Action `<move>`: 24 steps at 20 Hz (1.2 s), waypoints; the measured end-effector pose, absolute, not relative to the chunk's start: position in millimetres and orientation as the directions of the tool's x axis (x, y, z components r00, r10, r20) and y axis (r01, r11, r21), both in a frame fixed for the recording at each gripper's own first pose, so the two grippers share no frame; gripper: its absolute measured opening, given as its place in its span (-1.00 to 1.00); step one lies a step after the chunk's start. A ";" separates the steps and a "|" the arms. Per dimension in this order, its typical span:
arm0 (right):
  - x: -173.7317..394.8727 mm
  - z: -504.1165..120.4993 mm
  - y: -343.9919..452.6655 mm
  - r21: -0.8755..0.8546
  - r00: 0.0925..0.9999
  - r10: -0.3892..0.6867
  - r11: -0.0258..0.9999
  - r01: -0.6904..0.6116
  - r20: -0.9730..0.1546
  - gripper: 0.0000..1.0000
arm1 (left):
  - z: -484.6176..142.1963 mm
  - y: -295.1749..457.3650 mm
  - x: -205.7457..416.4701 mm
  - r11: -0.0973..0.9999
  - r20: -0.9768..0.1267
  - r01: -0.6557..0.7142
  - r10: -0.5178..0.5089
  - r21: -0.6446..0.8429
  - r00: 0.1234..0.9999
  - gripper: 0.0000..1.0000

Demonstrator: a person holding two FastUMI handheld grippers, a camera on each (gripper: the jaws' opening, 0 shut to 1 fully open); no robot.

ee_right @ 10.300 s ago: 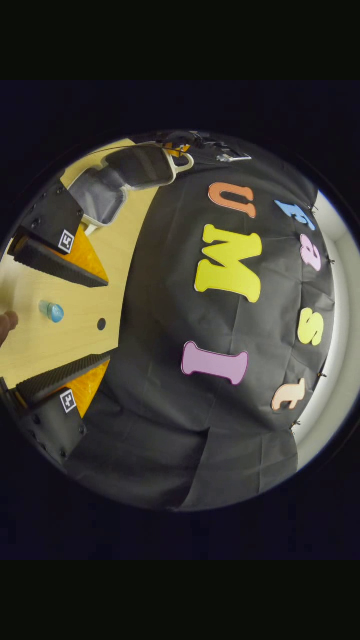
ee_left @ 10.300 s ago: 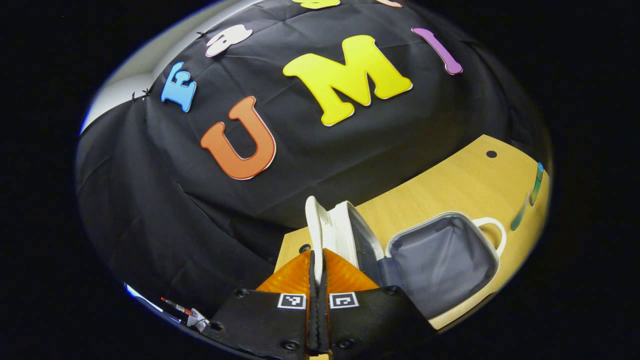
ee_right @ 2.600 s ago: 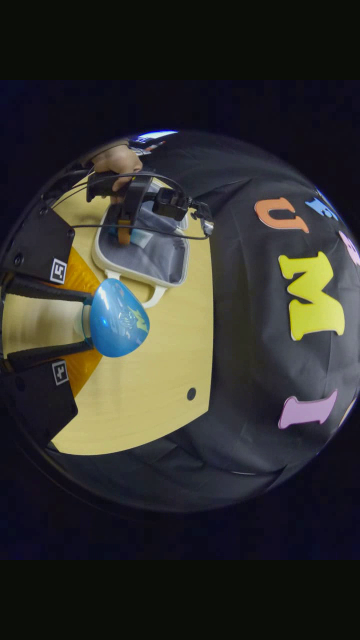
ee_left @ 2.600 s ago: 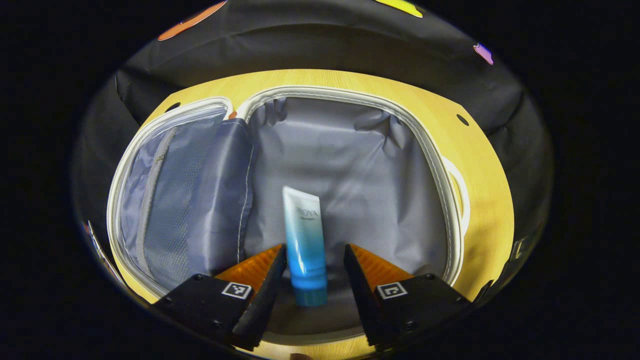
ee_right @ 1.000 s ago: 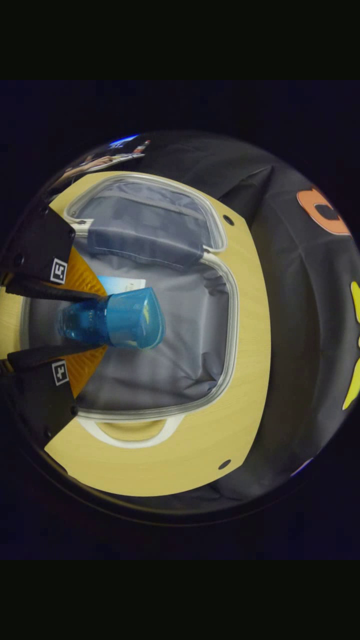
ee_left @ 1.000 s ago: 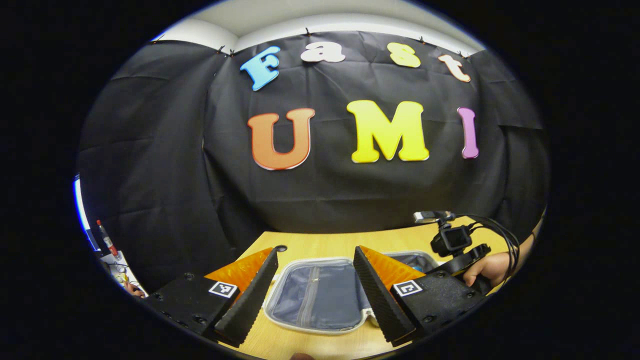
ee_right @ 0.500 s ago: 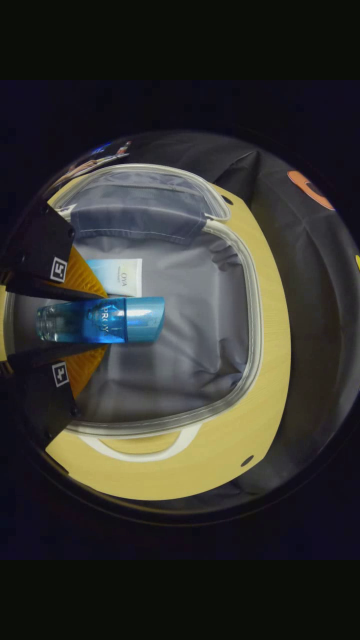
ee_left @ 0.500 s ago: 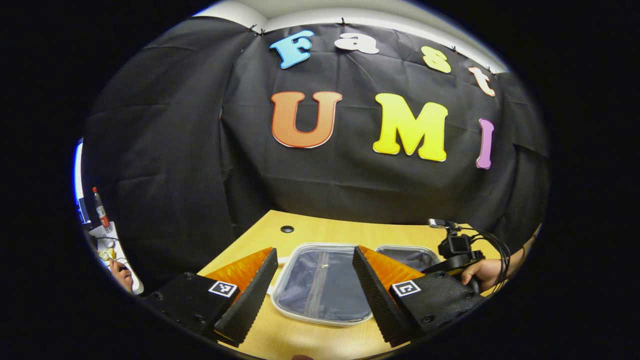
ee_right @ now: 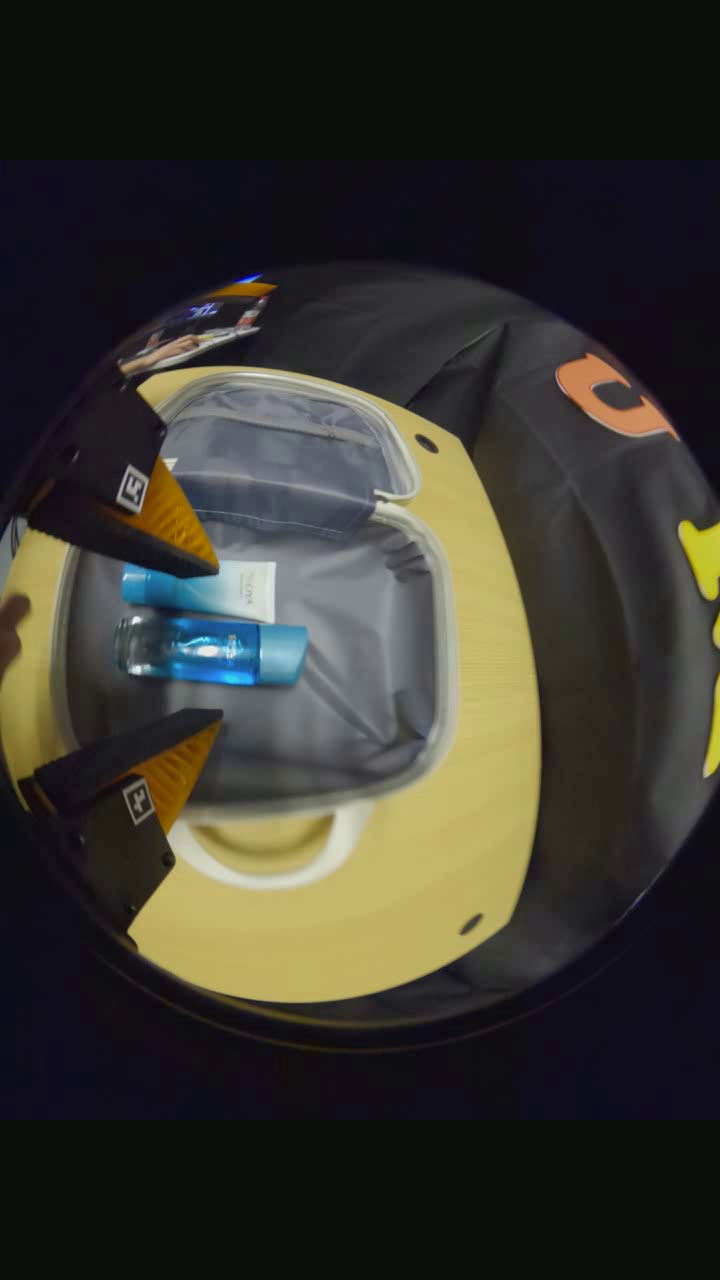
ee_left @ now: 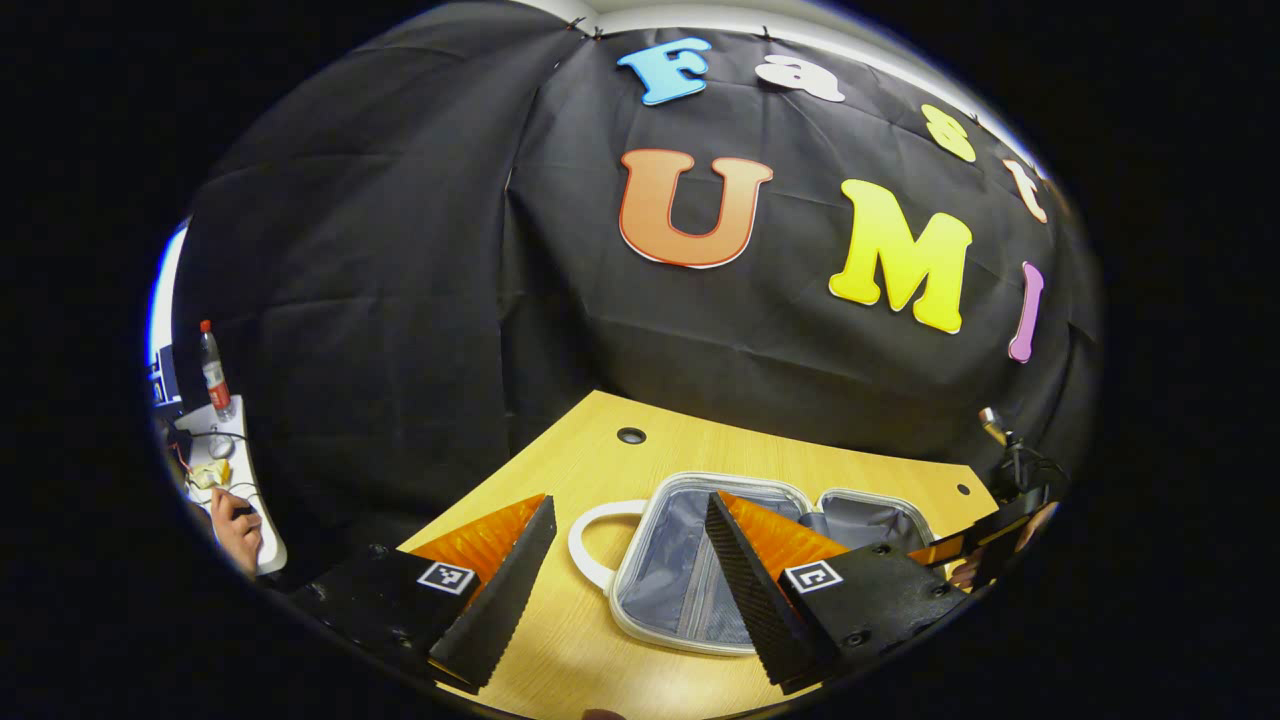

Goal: First open the suitcase, pack the skin care products into it, and then close the suitcase.

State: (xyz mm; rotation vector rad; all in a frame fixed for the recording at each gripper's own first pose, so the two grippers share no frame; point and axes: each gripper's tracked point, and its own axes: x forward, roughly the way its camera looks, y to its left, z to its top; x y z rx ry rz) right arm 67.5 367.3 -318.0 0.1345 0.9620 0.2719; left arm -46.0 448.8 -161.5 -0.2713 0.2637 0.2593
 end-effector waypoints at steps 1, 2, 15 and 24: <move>67.4 -298.6 361.7 0.227 0.584 0.298 0.955 -0.192 -0.755 0.63 | -170.4 454.0 -39.2 0.927 -0.306 -0.282 0.202 -0.247 0.930 0.93; 66.0 -279.1 357.9 0.221 0.624 0.314 0.949 -0.223 -0.716 0.55 | -181.0 459.1 -32.9 0.924 -0.332 -0.279 0.186 -0.262 0.925 0.93; 12.5 -24.0 253.5 0.223 0.899 0.356 0.927 -0.303 -0.257 0.63 | -301.4 493.5 36.5 0.409 -0.417 -0.337 -0.123 -0.848 0.900 0.94; -6.5 -19.4 221.0 0.142 0.931 0.284 0.956 -0.257 -0.228 0.63 | -328.7 475.0 46.7 0.295 -0.415 -0.346 -0.218 -0.891 0.883 -0.27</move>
